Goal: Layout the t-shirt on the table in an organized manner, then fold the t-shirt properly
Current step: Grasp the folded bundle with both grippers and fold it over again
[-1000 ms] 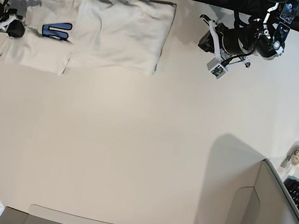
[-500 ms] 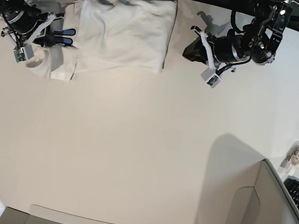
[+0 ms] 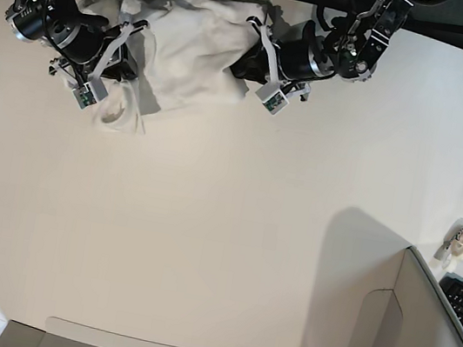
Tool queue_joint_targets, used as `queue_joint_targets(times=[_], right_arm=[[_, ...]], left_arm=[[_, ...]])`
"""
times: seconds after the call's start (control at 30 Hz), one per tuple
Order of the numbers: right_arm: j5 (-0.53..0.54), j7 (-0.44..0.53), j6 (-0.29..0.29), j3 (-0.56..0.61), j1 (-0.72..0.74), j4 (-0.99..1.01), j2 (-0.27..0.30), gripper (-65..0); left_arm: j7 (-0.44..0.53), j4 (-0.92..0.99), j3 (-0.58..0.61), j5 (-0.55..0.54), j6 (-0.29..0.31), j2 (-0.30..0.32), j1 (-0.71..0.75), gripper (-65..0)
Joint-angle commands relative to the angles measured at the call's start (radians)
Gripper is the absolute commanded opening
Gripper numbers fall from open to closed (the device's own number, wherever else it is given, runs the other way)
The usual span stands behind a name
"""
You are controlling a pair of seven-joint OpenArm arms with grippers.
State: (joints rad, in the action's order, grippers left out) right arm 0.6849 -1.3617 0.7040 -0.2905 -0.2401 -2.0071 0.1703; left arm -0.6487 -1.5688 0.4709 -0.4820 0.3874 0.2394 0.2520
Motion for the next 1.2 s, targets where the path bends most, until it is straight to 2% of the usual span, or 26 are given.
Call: queue_joint_targets(times=[0.0, 0.13, 0.37, 0.6, 0.7, 0.9, 1.03, 1.17], right_arm=[[0.023, 0.017, -0.006, 0.01, 0.008, -0.019, -0.01, -65.0], [0.057, 0.017, -0.006, 0.029, 0.02, -0.021, -0.039, -65.0], [0.212, 0.014, -0.006, 0.058, 0.048, -0.019, -0.044, -65.0], [0.213, 0.014, -0.006, 0.188, 0.057, -0.013, -0.045, -65.0], [0.186, 0.014, -0.006, 0.256, 0.058, -0.01, -0.045, -65.0], [0.034, 0.014, -0.006, 0.35, 0.054, -0.01, -0.045, -65.0], [-0.017, 0.014, -0.006, 0.368, 0.054, -0.01, -0.044, -65.0], [-0.02, 0.014, -0.006, 0.368, 0.052, -0.008, -0.041, -64.6]], left_arm=[[-0.286, 0.066, 0.016, 0.227, -0.087, 0.024, 0.017, -65.0], [-0.286, 0.118, 0.016, 0.227, -0.087, 0.024, -0.003, -65.0], [-0.277, 0.163, 0.016, 0.227, -0.087, 0.024, -0.033, -65.0], [-0.282, 0.163, 0.016, 0.227, -0.087, 0.022, -0.039, -65.0], [-0.282, 0.163, 0.016, 0.227, -0.087, 0.022, -0.043, -65.0], [-0.285, 0.163, 0.016, 0.227, -0.087, 0.022, -0.058, -65.0], [-0.283, 0.163, 0.016, 0.227, -0.087, 0.022, -0.059, -65.0], [-0.282, 0.161, 0.015, 0.227, -0.087, 0.022, -0.059, -65.0]])
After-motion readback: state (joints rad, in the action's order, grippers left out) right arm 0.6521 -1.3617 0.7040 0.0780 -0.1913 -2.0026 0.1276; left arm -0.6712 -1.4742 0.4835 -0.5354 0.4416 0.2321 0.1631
